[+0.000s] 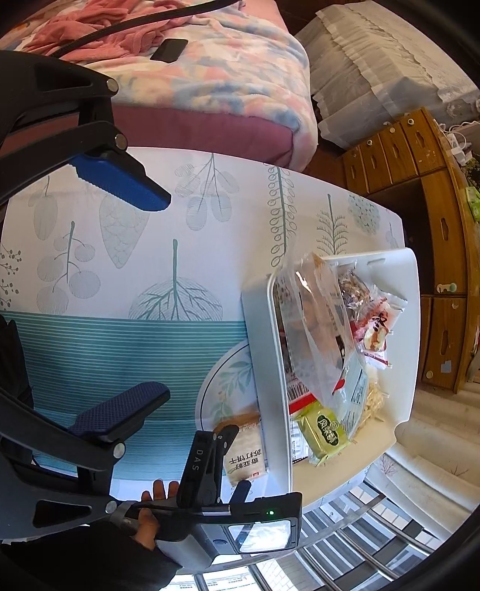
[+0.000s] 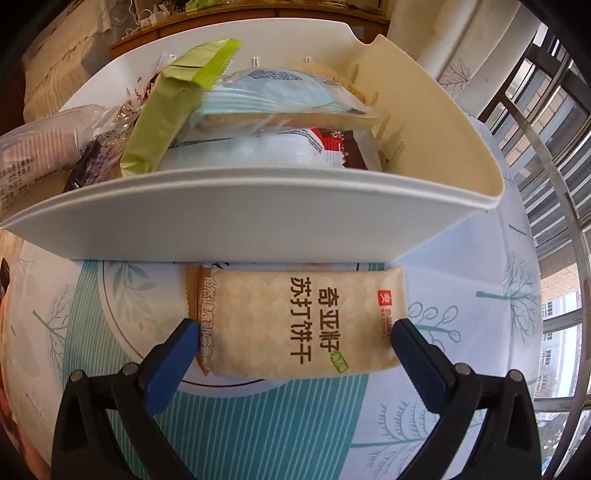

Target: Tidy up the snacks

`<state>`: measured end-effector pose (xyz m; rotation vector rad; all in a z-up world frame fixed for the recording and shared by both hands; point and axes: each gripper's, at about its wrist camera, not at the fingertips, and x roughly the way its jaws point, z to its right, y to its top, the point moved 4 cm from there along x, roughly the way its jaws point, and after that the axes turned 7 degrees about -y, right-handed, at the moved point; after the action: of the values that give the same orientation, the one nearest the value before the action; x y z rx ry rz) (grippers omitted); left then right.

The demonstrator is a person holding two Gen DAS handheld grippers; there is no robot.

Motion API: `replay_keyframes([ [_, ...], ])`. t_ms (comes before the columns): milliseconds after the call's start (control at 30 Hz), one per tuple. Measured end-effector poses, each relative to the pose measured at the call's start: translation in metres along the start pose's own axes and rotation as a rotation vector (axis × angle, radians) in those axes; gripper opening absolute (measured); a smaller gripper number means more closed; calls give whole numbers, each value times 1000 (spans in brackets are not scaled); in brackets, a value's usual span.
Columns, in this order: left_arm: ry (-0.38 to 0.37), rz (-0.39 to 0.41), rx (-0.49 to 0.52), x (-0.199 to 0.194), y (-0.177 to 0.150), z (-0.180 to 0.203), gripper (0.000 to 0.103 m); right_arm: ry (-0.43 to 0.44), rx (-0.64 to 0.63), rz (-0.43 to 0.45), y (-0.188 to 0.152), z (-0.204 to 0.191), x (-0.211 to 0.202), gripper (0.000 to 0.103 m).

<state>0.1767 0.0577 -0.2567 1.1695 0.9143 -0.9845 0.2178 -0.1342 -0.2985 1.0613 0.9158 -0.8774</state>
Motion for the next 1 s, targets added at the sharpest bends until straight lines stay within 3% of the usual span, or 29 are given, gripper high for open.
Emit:
replay_keyframes([
  [500, 2, -2, 5, 0, -3, 2, 93, -17, 9, -13, 12, -3, 4, 103],
  [567, 6, 4, 3, -2, -3, 3, 93, -14, -6, -11, 9, -3, 0, 99],
  [600, 7, 7, 0, -3, -3, 3, 93, -5, -24, -4, 8, -6, -3, 96],
  [667, 10, 11, -10, -4, -4, 3, 93, 7, -82, 21, 3, -16, -13, 78],
  [833, 10, 25, -24, -8, -6, 8, 93, 38, -140, 28, -6, -21, -23, 64],
  [1000, 5, 39, -32, -12, -12, 19, 93, 122, -210, 20, -21, -27, -36, 19],
])
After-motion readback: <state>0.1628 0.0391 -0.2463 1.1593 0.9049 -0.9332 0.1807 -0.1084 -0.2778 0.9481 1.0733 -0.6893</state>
